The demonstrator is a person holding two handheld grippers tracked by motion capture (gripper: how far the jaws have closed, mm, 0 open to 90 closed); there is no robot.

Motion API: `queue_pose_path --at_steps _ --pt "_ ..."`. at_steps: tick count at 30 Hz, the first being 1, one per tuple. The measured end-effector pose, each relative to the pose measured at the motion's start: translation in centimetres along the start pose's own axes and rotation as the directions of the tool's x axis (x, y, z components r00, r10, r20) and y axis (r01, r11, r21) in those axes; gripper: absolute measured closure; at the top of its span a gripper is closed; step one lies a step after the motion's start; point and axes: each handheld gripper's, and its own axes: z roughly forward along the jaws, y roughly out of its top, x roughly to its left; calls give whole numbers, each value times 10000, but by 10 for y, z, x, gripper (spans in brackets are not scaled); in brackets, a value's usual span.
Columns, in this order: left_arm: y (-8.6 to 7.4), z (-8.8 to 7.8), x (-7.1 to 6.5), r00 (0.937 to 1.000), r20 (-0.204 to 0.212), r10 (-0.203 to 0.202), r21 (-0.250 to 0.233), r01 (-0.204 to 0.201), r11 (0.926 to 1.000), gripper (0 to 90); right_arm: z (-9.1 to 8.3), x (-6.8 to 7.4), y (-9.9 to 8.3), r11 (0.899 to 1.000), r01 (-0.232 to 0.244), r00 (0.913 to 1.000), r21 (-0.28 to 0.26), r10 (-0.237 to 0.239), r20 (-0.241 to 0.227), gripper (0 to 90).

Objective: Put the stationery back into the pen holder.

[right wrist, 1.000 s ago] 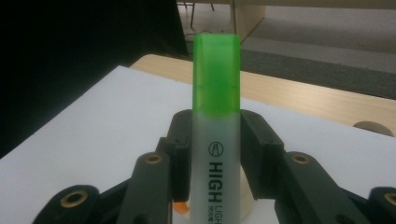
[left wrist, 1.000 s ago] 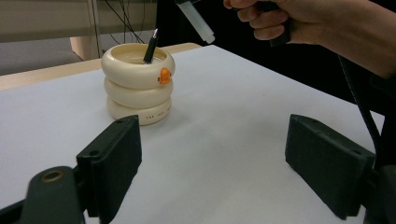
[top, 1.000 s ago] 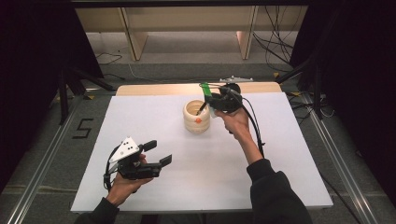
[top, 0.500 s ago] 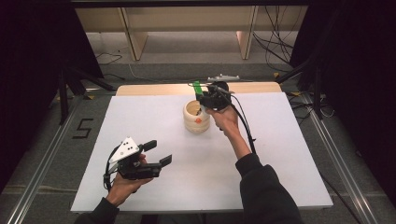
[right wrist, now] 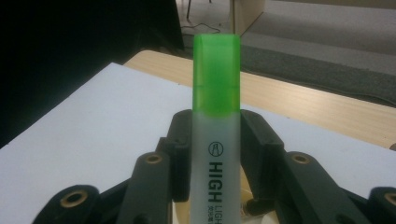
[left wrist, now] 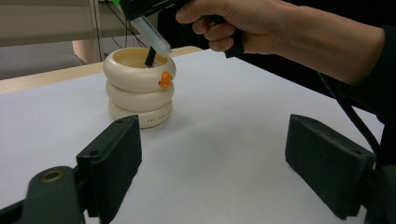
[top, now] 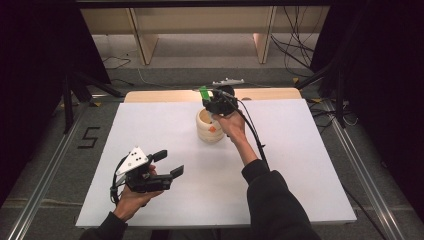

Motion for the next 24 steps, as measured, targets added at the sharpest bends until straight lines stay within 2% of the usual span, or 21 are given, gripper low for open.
queue_pose_path --at_steps 12,24 --pt "0 1 -1 10000 14 -1 17 1 10000 180 13 -3 -3 9998 -147 9996 95 145 247 670" --pt "0 1 -1 10000 48 40 53 -40 10000 180 19 -1 -7 9996 -145 9995 256 137 279 670"
